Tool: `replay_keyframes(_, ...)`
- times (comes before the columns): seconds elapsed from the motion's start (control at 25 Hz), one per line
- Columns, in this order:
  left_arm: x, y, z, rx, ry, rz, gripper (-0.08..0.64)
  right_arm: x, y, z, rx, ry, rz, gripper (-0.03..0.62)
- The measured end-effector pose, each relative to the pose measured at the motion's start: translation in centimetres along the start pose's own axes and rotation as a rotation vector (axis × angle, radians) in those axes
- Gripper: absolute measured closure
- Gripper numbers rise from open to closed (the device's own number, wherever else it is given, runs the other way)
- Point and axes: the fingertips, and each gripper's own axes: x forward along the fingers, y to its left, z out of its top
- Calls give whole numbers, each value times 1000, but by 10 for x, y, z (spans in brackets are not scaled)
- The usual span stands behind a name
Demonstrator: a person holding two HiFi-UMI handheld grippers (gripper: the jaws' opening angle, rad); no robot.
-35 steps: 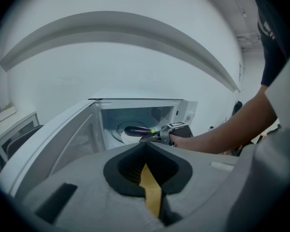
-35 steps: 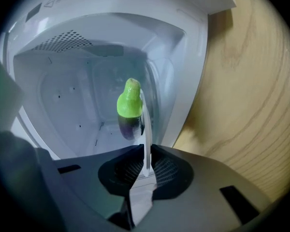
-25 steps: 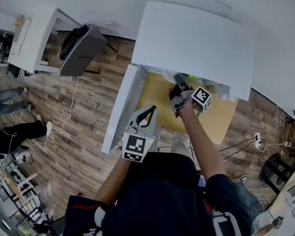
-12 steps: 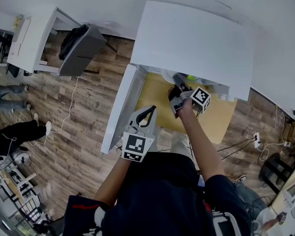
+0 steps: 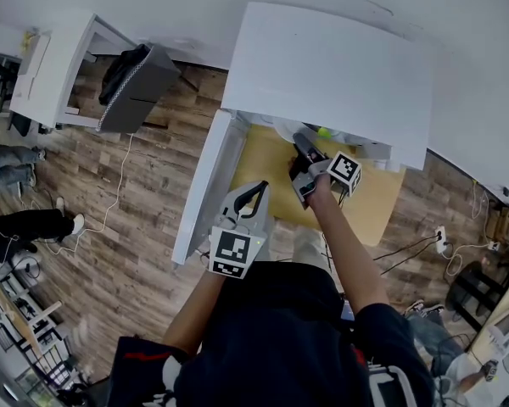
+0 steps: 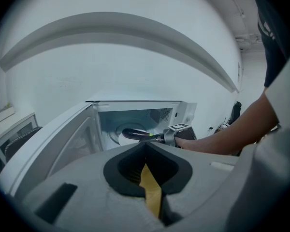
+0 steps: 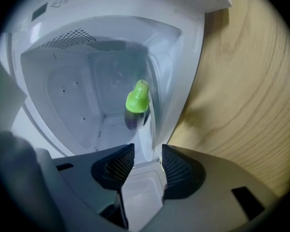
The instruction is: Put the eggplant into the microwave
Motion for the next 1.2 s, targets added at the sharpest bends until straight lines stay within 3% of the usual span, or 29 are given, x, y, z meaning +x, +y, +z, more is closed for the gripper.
replay_keyframes(0.56, -4, 1, 6, 17, -25, -5, 546, 0, -1, -15, 6, 38, -34, 545)
replay_keyframes(1.2, -5, 10, 8, 14, -30, 8, 546, 17, 8, 3, -1, 13, -56, 561)
